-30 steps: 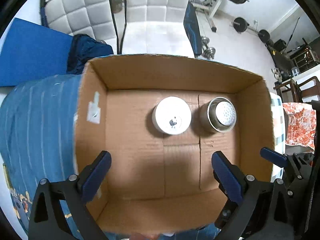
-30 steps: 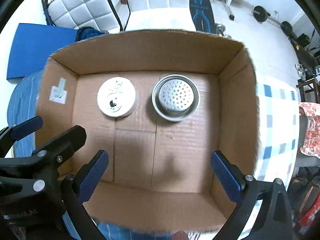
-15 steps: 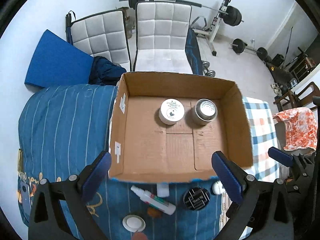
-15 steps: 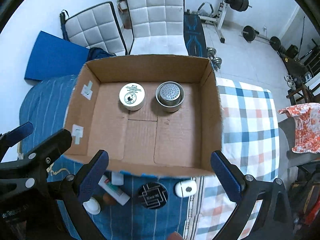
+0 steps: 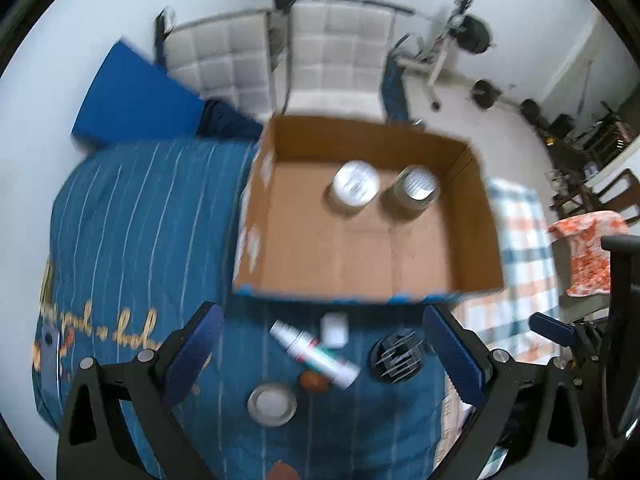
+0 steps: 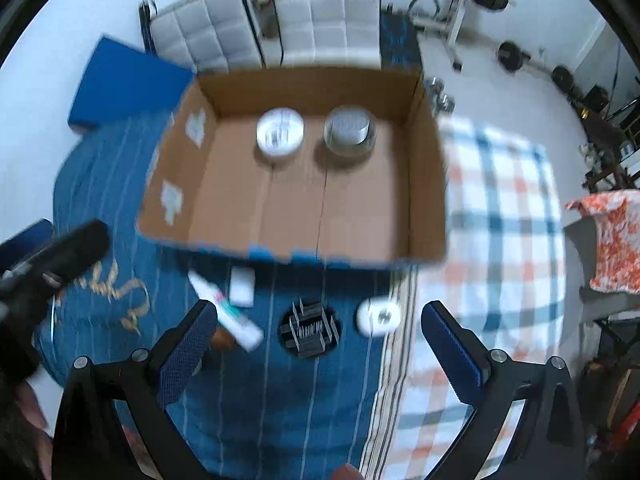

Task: Organize rigid objects
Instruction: 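Withdraw both tools from the box toward the remaining items, then grasp the small silver lid with left tool while right tool grasps the black compact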

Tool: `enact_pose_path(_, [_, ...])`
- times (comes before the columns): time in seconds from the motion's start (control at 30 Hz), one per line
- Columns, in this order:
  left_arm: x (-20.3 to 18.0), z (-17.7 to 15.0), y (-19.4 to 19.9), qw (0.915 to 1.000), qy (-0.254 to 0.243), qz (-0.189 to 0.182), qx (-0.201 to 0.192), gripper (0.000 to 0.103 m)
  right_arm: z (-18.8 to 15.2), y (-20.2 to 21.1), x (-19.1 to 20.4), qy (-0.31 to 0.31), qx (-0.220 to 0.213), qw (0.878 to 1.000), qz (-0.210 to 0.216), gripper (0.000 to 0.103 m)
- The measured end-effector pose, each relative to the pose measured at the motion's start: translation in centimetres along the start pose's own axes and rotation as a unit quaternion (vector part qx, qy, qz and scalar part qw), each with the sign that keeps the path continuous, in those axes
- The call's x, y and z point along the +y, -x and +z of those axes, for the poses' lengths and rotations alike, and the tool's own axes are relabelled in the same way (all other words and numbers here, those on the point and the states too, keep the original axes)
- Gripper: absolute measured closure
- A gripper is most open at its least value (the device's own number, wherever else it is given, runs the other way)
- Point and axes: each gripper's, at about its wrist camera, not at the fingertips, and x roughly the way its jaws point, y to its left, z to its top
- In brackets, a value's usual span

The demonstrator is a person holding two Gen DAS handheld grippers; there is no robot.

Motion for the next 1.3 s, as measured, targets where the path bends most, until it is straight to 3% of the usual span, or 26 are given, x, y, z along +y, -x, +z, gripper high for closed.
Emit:
enact_pose_path(0.23, [6.5,-7.8,-9.0,0.989,0.063,0.047,0.125,0.0,-3.3,-9.0,0.2,-0.002,0.078,0.997,-0.005,0.0])
enact_pose_path(0.47, [7.9,-12.9,-16.2,0.9731,0.088,0.027,0.211,0.001,-4.1,-16.2,0.7,-0.016,0.13,0.991,-0.022,0.0])
enact_pose_path(0.57, [7.0,-13.6,-18.3,0.9712,0.067,0.032,0.226,0.002,-4.5,-17.9,0.8,-0.025,0.141,0.989,-0.021,0.001])
enact_pose_path(0.63, [6.3,-13.8,-19.6,0.9724,0.042,0.035,0.227,0.013,-4.6,-18.7,0.8,-0.034,0.147,0.988,-0.016,0.005])
enact_pose_path(0.67, [6.1,-13.9,-20.2,0.9713,0.037,0.036,0.232,0.025,-4.6,-19.1,0.8,-0.038,0.15,0.988,-0.015,0.012])
enact_pose_path(0.7, [5.9,-14.0,-20.6,0.9707,0.031,0.041,0.235,0.025,-4.8,-19.6,0.8,-0.041,0.156,0.987,-0.014,0.025])
enact_pose_path(0.83, [5.1,-13.6,-20.2,0.9764,0.014,0.045,0.211,0.04,-5.3,-20.2,1.0,-0.037,0.157,0.987,-0.024,0.027])
enact_pose_path(1.0, [4.6,-13.9,-19.8,0.9789,0.002,0.04,0.2,0.041,-7.8,-20.1,1.0,-0.027,0.173,0.984,-0.027,0.028])
enact_pose_path(1.2, [2.0,-17.4,-19.4,0.9761,-0.028,0.032,0.213,0.041,-14.4,-19.3,0.0,-0.012,0.222,0.975,-0.017,0.028])
enact_pose_path(1.3, [0.4,-17.7,-19.6,0.9768,-0.048,0.045,0.204,0.041,-14.9,-19.2,-0.6,-0.035,0.22,0.975,-0.006,0.026])
